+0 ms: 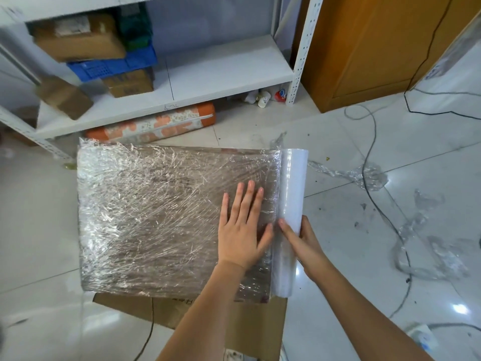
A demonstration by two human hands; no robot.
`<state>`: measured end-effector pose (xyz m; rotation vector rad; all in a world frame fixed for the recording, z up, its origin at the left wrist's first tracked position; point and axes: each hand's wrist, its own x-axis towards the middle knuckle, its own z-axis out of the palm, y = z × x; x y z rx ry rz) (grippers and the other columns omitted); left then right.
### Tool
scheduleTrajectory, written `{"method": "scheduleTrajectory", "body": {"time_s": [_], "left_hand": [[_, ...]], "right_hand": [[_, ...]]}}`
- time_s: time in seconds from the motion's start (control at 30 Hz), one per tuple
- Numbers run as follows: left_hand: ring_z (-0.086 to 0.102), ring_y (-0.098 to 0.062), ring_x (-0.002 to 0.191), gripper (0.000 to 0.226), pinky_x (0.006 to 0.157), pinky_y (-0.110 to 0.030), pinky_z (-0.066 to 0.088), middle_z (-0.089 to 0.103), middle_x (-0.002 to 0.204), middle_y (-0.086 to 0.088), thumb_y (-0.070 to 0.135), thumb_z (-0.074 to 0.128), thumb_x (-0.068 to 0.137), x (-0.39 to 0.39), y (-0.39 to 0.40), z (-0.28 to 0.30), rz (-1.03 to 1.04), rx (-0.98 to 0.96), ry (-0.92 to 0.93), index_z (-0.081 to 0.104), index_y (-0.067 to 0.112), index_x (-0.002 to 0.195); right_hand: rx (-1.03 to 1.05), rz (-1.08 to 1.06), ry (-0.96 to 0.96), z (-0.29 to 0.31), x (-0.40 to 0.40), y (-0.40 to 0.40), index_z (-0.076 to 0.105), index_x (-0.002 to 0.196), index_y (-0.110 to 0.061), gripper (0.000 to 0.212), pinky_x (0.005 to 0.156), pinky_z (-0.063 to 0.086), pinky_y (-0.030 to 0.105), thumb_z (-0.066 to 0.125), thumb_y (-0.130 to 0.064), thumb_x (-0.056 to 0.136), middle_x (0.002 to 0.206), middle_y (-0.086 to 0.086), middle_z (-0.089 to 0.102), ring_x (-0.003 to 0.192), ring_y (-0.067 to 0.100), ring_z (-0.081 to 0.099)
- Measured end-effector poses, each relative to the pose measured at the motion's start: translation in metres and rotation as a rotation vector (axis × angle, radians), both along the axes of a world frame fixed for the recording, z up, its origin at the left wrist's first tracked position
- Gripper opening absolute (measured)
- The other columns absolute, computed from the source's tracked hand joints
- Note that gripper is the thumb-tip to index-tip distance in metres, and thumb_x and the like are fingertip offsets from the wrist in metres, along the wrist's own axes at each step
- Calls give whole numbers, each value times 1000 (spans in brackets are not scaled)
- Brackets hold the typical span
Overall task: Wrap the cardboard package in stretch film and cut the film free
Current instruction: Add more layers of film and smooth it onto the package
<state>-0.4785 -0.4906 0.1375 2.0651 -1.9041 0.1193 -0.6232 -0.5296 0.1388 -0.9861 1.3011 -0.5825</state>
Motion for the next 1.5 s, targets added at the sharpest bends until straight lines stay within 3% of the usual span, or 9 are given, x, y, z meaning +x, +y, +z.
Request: {"method": "scheduleTrajectory", "body": {"time_s": [0.1, 0.2, 0.33, 0.53, 0.73, 0.97, 1.1, 1.3, 1.5], "left_hand": [[14, -15, 145, 62, 120, -36, 0, 18, 155, 0, 38, 32, 93, 12, -5, 20, 79, -84, 67, 19, 13, 149], [-2, -14, 146, 61, 119, -34, -6, 6, 156, 1, 37, 26, 96, 58, -22, 35, 266, -103, -50, 7, 13, 149], [3, -17, 147, 61, 120, -40, 1, 13, 159, -12, 39, 17, 98, 91, -37, 31, 149, 3, -111, 15, 7, 150], [-3, -12, 147, 62, 120, -38, -1, 14, 159, -11, 41, 15, 99, 95, -46, 31, 149, 28, -95, 18, 7, 151], [-3, -23, 146, 61, 118, -39, -8, -6, 156, -3, 47, 8, 99, 50, -73, 56, 91, -159, -124, 0, 13, 149], [22, -27, 145, 58, 118, -45, 5, 29, 155, -10, 35, 28, 94, 8, -106, 43, 41, -56, -71, 31, 13, 148], [14, -23, 147, 61, 120, -41, -1, 22, 157, -8, 36, 27, 94, 17, -97, 60, -17, -134, 57, 23, 14, 150], [11, -28, 145, 58, 118, -48, 0, 23, 157, -11, 36, 30, 94, -9, -67, 38, -179, -75, -201, 30, 18, 149], [11, -25, 146, 61, 119, -46, 1, 16, 158, -9, 37, 32, 96, 2, -65, 39, -137, -67, -137, 18, 16, 151]], "right_hand": [[5, 22, 11, 1, 3, -6, 47, 113, -30, 62, 92, 50, 35, 65, -61, 62, 111, -6, 63, 102, 12, 62], [10, 30, 1, 0, 3, -9, 47, 111, -33, 55, 93, 48, 34, 64, -58, 64, 113, -7, 62, 104, 12, 60], [7, 22, -20, 2, 5, -7, 47, 105, -34, 42, 82, 46, 24, 63, -52, 70, 111, -8, 61, 101, 7, 59], [15, -11, -20, 2, 9, -13, 47, 104, -35, 36, 82, 46, 25, 62, -49, 74, 109, -9, 61, 99, 7, 59], [16, -8, -36, -4, 7, -11, 51, 104, -36, 48, 90, 50, 35, 65, -56, 64, 109, -7, 64, 102, 12, 62], [-25, -25, -42, -9, 2, -4, 52, 107, -30, 51, 91, 51, 40, 66, -55, 65, 109, -1, 64, 102, 16, 62], [-16, -29, -49, -6, 5, -3, 50, 106, -34, 49, 82, 51, 29, 65, -54, 64, 112, -4, 62, 101, 10, 62], [-31, -19, -43, -6, 2, 5, 49, 106, -40, 45, 77, 48, 21, 64, -55, 66, 110, -15, 61, 95, -4, 61], [-34, -13, -63, -1, 3, 7, 50, 107, -39, 43, 78, 48, 21, 63, -51, 68, 111, -15, 62, 97, -4, 61]]}}
